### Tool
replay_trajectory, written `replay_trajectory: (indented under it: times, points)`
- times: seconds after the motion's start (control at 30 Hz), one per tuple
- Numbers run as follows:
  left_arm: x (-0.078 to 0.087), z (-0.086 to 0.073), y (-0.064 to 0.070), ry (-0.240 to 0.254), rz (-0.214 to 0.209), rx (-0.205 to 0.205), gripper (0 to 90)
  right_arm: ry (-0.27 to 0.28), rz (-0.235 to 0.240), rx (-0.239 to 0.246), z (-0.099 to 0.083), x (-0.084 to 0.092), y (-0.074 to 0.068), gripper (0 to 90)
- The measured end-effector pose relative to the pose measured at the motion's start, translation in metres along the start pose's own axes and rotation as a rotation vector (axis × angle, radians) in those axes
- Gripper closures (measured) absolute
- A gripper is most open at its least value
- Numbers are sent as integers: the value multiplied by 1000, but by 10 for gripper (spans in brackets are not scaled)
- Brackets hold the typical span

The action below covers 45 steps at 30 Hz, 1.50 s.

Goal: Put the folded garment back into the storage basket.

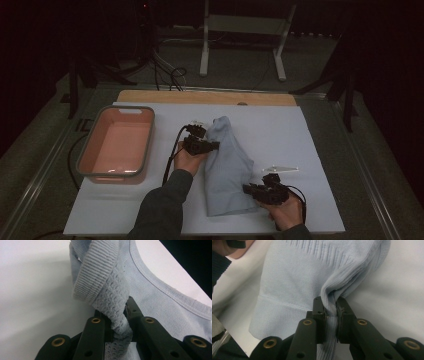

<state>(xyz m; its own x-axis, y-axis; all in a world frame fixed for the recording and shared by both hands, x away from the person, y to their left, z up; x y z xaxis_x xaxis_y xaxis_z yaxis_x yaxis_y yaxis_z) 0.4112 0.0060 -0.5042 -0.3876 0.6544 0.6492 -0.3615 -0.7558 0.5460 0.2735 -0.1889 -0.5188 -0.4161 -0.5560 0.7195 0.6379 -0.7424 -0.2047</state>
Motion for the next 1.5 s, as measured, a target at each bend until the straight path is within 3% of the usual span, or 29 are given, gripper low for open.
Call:
replay_trajectory:
  times: [0.5, 1.5]
  points:
    - [28, 11, -12, 29, 41, 6, 824, 25, 59, 8, 24, -11, -18, 807]
    - [74, 32, -27, 55, 73, -5, 824, 59, 104, 56, 63, -28, -49, 807]
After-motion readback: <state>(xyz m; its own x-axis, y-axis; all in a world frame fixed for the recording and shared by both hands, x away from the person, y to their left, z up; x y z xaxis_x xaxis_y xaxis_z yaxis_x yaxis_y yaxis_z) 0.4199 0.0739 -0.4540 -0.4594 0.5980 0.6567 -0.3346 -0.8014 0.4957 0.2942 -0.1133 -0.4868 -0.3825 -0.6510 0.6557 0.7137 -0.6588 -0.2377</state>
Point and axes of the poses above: each handheld gripper's, and its own axes: x roughly backward along the jaws, z roughly out of its top, y roughly to its right, the point moved 5 cm from there along -x, roughly forward along the jaws, and after that the axes turned 14 degrees about x, right-handed, at the moved point
